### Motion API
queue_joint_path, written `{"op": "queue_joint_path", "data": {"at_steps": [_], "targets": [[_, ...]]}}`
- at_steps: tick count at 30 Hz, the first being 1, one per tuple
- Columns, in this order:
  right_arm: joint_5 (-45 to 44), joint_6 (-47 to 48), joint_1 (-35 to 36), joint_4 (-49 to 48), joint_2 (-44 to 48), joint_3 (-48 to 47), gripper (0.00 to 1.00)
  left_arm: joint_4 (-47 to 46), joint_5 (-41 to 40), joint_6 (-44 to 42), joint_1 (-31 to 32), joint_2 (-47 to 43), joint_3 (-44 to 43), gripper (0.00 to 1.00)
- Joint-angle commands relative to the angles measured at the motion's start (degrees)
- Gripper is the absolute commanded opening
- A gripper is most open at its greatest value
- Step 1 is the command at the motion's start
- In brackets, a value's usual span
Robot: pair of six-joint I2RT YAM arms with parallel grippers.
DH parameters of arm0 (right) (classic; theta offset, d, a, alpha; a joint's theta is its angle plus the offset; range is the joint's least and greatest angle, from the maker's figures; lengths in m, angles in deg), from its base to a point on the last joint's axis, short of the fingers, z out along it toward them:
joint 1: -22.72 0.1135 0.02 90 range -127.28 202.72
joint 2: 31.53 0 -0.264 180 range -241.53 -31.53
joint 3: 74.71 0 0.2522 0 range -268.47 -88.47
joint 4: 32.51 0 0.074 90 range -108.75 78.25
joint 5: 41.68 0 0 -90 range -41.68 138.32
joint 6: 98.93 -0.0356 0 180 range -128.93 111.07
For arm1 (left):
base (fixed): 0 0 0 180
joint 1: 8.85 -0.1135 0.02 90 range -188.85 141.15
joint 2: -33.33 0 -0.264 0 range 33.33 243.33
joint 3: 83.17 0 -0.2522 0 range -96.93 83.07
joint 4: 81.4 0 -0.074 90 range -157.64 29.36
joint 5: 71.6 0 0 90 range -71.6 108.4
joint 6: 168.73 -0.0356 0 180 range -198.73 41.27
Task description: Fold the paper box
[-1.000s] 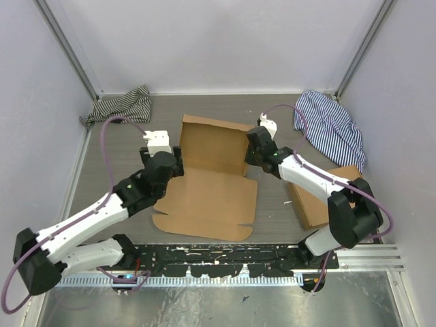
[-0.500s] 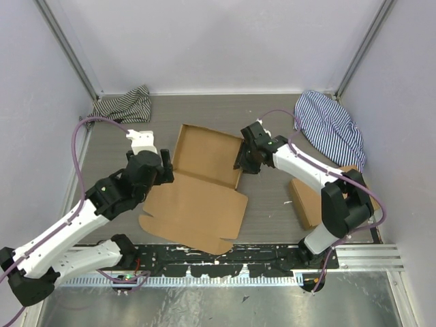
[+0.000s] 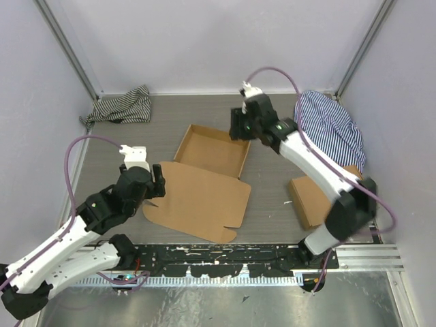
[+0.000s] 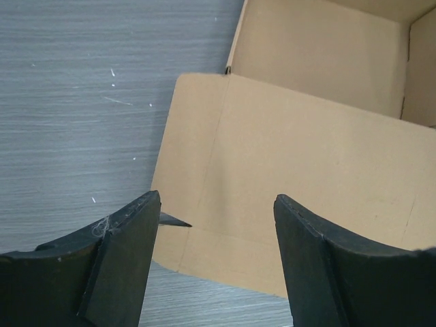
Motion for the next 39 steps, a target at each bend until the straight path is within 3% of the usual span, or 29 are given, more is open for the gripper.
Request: {"op": "queue_joint_path", "data": {"at_steps": [1,6,10,19,34,37,39], "targets": [[-3.12,13.79,-0.53,-1.64,-20.30,-17.46,0.57,-2.81,2.01,-0.53,-0.13,-1.18,1.41,0.74],[-1.90,24.75,-0.82,-0.76,-36.04,-34.17,0.56,-2.35,1.18,0.05,-0.14,-2.78,1.86,0.73],[2.61,29.31,-1.47,-1.21,-41.35,-38.77,0.56,1.26,1.00,2.32,-0.08,-5.41,1.35,0.73],[6.65,32.43,-1.90,-1.61,-45.41,-39.53,0.57,4.62,0.62,2.40,-0.15,-15.19,2.68,0.70],[9.19,29.06,-1.97,-2.76,-50.63,-40.48,0.55,9.73,-1.03,0.28,-0.15,-16.64,1.89,0.71],[8.22,26.56,-2.06,-2.75,-51.36,-40.61,0.51,10.01,-1.86,0.45,-0.10,-17.41,1.98,0.71],[7.90,24.91,-2.13,-2.58,-51.36,-40.08,0.41,9.95,-1.75,0.51,-0.07,-18.23,2.34,0.71]]}}
